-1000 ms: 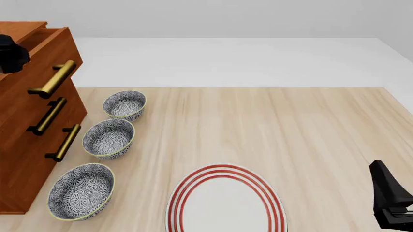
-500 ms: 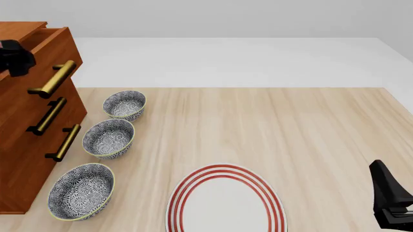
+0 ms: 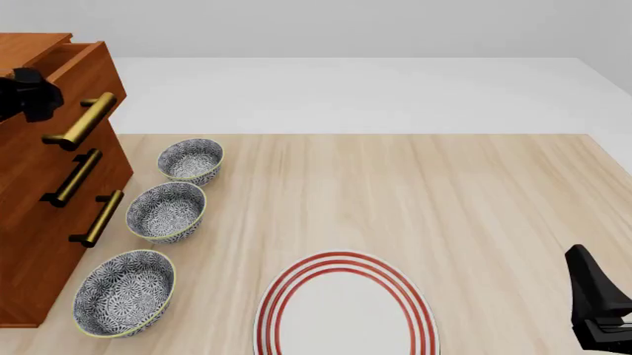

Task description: Open the top drawer of the cabinet.

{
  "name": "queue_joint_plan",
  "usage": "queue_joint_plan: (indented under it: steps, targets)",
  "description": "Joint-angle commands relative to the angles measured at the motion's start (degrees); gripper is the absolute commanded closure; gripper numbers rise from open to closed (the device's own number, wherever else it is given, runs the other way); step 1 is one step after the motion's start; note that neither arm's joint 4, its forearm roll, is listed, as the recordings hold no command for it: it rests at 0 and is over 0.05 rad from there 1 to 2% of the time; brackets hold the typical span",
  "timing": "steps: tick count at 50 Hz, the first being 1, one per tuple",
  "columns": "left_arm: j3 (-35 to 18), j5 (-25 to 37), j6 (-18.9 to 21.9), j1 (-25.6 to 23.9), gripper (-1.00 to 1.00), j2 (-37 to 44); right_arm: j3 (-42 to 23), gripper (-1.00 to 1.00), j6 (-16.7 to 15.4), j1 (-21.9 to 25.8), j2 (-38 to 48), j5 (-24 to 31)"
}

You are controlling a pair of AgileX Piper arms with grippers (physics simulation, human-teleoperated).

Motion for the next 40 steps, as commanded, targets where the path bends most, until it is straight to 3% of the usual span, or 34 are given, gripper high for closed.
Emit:
queue_joint_plan:
  steps: [1,40]
  targets:
    - [0.07,-0.39,0.19,0.02,-1.00,0.46,0.00,-1.00,0.01,-0.01,0.00,0.00]
    - [0.62,-2.60,0.03,0.54,-1.00,3.40,0.00,-1.00,-0.01,0.01,0.00,-0.01]
